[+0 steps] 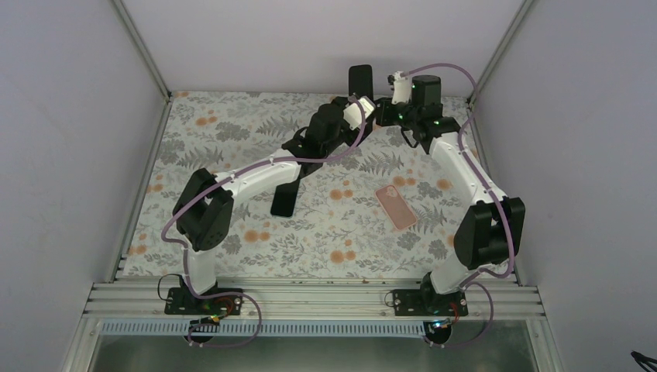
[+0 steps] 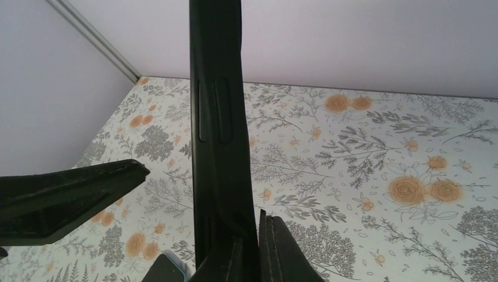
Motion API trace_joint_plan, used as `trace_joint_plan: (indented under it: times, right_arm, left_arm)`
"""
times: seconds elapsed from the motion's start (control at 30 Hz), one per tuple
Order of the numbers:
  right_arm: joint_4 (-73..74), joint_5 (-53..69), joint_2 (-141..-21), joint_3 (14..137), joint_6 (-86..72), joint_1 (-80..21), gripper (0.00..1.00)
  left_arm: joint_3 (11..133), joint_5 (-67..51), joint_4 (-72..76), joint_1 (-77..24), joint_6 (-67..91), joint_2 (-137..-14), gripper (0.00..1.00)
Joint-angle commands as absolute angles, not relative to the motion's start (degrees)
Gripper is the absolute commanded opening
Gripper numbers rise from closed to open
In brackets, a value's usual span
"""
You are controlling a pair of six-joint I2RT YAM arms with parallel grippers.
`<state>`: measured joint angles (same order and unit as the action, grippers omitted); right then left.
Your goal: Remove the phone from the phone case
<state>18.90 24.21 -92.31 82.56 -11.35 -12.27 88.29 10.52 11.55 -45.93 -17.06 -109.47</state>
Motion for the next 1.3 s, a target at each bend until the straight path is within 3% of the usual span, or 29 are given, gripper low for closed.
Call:
trace_joint_plan:
  times: [0.0,0.6,0.83,1.1,1.27]
  right_arm:
    - [13.7,25.5,-91.5,83.3,-12.8,-13.1,0.03]
    - [13.2,25.4,-90.0,82.1,-13.0,-13.6,0.03]
    - [13.6,25.0,-88.7,81.8,-12.9,-14.4,0.03]
    - [12.9,24.0,-86.9,79.0,-12.8,-15.1,0.03]
    - [12.7,24.0,-87.7,78.9,-13.4,-15.8,0.03]
  left_arm:
    - [88.3,10.0,12.0,-46.5,-15.6,-110.0,0.82]
    - [86.5,20.0,15.4,-46.7,-18.7,-111.2,0.77]
    - [86.5,27.3,17.0,-46.4,-19.6,-112.1,0.56]
    - [84.4,32.2,24.1,-42.3,-23.3,-108.7,0.57]
    - [82.2,35.0,31.2,-39.9,-28.3,-107.1,0.48]
